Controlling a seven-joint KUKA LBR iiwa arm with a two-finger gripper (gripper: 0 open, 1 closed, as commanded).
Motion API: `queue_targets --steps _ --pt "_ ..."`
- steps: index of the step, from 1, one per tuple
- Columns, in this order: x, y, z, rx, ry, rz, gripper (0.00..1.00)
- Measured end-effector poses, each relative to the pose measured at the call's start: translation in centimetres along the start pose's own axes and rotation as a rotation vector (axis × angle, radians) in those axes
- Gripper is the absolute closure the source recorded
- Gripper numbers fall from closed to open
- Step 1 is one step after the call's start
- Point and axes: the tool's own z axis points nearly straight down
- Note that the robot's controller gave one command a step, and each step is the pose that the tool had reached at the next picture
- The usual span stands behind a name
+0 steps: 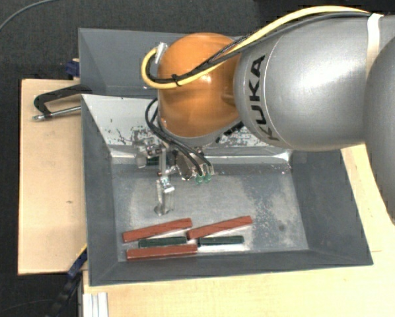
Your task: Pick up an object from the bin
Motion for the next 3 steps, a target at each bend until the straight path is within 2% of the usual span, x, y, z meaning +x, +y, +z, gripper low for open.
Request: queue_targets --steps 1,2,3 --pt "5.3 -7.2 10.8 0.001 0.013 -0.214 0.0" --pt "7.7 -9.1 14.2 0.001 0.004 -0.208 0.0" --pt "7.6 -9.0 14.0 0.0 0.001 -0.211 1.0"
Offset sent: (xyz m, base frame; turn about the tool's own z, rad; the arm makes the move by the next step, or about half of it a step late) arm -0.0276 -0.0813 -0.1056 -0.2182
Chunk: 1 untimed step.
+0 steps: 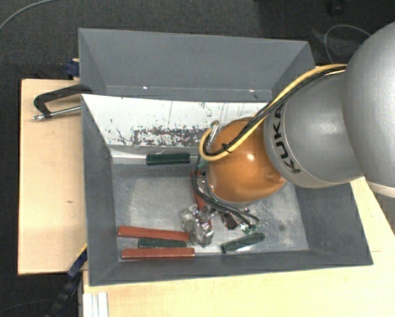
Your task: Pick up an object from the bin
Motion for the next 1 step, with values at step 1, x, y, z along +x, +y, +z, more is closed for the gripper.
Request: queue_targets --steps 1 --pt "-9.05 6.38 -0.02 -0.003 -0.007 0.05 1.0"
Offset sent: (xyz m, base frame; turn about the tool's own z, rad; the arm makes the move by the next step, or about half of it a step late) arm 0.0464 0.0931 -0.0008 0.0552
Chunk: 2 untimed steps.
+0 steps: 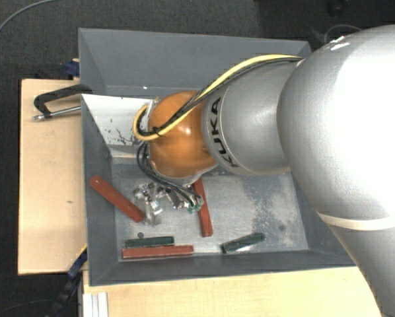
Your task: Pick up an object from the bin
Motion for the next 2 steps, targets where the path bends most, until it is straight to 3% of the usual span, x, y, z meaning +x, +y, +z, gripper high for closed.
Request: queue_targets --steps 1,2 --pt "0.3 -0.4 0.0 0.003 0.005 0.006 0.0" --pt "-0.7 -7.8 -3.5 0.007 0.002 -0.418 0.0"
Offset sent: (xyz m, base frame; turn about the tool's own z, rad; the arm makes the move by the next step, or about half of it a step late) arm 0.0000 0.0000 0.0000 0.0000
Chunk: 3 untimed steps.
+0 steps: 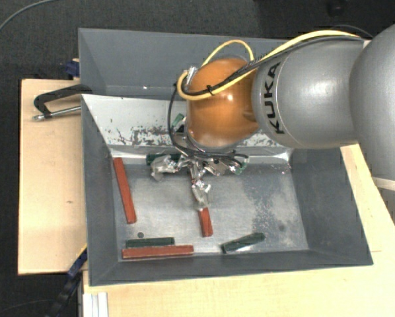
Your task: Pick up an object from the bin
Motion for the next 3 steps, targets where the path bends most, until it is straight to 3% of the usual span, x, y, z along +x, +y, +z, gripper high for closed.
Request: queue_targets --steps 1,2,3 --pt "10.2 1.1 -0.1 -0.009 0.01 -0.175 0.0" --pt "4.9 -3.7 3.6 -0.006 0.0 -0.517 0.0" --pt "4.9 -3.7 3.5 -0.008 0.001 -0.517 1.0"
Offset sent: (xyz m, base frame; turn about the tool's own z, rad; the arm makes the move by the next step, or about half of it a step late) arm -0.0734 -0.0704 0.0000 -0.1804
